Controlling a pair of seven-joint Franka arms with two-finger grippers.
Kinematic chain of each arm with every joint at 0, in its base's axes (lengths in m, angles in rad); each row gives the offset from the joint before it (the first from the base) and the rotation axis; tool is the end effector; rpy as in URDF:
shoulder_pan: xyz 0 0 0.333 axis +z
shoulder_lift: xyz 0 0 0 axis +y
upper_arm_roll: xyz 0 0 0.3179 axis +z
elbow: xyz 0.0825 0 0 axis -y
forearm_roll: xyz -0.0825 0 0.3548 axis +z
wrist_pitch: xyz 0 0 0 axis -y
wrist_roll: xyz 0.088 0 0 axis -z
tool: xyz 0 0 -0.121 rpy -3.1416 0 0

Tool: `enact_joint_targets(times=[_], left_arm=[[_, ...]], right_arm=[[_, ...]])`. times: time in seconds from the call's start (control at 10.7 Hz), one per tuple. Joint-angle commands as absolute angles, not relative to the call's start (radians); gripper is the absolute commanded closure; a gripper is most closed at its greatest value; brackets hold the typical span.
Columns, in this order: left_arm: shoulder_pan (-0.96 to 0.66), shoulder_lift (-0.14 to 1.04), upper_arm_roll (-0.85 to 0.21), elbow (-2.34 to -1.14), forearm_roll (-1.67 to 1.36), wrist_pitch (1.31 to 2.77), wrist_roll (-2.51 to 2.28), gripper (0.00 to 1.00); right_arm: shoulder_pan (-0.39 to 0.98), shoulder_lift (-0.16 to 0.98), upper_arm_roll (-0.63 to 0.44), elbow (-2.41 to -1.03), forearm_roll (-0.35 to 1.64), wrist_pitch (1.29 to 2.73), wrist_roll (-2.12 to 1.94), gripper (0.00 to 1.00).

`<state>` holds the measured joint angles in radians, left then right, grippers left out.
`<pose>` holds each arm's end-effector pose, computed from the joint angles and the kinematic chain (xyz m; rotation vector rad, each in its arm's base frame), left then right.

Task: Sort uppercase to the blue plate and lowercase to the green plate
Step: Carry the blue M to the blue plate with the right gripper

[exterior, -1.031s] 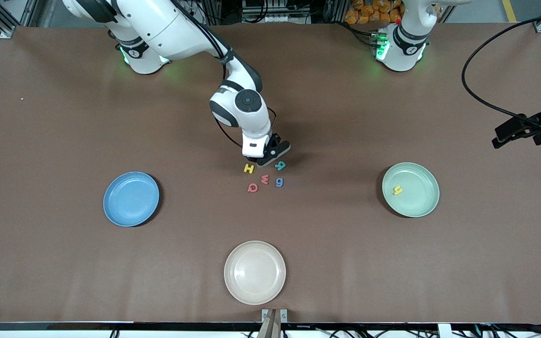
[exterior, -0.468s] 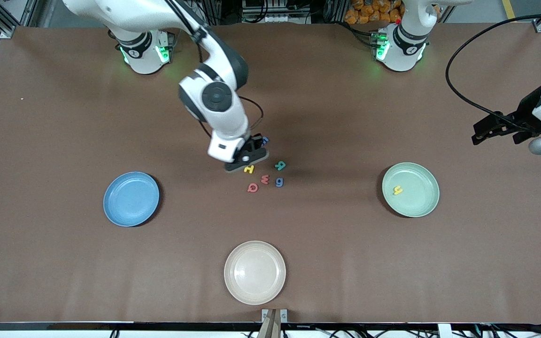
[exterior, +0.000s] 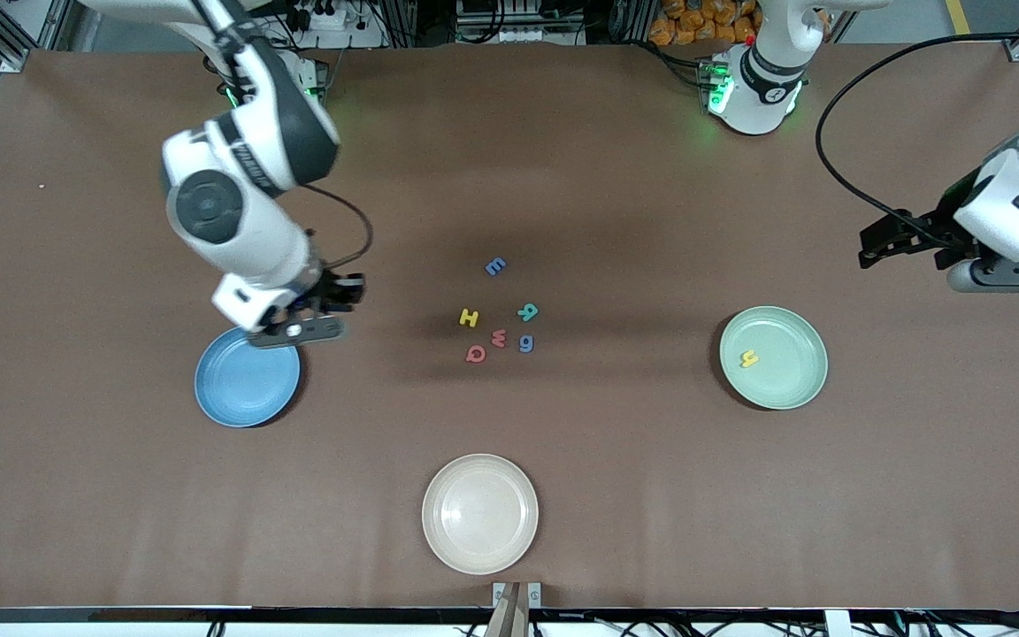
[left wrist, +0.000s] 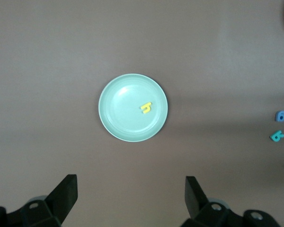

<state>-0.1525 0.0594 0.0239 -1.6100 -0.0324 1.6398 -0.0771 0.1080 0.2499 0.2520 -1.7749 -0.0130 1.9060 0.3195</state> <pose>0.5418 -0.0742 0.5691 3.1126 -0.0760 -0.0507 0.5521 0.1967 0.4128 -3.1250 -0.0647 0.1896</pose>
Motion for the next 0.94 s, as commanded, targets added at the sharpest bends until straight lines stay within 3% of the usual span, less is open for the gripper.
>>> enact_joint_targets(times=[0.0, 0.28, 0.47, 0.84], left_arm=[[-0.152, 0.078, -0.029, -1.624, -0.031, 1.638, -0.048, 0.0], [-0.155, 0.135, -0.122, -1.67, -0.084, 1.71, -0.034, 0.0], [-0.153, 0.156, -0.198, -1.751, -0.083, 1.864, -0.022, 0.0], [-0.199, 0.247, -0.29, -1.853, -0.077, 2.12, -0.023, 0.0]], right_arm=[[0.048, 0.206, 0.2, -1.812, 0.006, 1.885, 0.261, 1.0], [0.008, 0.256, 0.106, -1.836, 0.011, 1.901, 0.138, 1.0], [-0.003, 0.32, 0.086, -1.836, 0.012, 1.954, 0.12, 1.0], [-0.035, 0.489, 0.075, -1.833, 0.012, 2.19, 0.118, 1.0]])
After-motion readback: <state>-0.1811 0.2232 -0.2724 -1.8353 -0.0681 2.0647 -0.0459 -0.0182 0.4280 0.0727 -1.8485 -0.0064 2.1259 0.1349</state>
